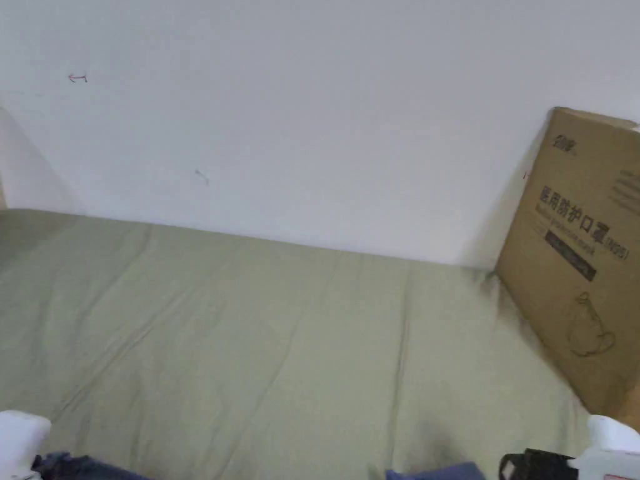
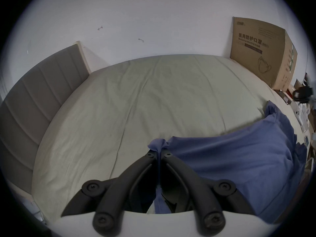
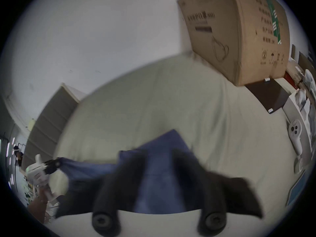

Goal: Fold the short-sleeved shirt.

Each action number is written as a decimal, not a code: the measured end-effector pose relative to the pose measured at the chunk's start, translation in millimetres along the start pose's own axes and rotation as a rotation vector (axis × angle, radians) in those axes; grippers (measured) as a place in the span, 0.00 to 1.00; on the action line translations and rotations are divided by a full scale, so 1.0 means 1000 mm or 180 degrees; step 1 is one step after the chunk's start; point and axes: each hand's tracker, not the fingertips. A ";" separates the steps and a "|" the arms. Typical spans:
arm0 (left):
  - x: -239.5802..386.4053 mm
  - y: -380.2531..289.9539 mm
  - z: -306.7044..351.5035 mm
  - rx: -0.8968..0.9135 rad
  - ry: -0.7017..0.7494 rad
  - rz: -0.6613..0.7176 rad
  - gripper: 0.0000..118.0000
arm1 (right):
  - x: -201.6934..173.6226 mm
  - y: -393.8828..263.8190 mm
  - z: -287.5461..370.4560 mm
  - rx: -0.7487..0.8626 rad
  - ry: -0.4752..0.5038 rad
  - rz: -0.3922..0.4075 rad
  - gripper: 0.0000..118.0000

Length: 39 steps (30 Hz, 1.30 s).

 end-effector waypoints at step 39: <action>0.005 0.083 0.195 0.1000 -0.0380 0.0309 0.02 | -0.036 0.015 0.209 0.1070 0.0335 0.0651 0.04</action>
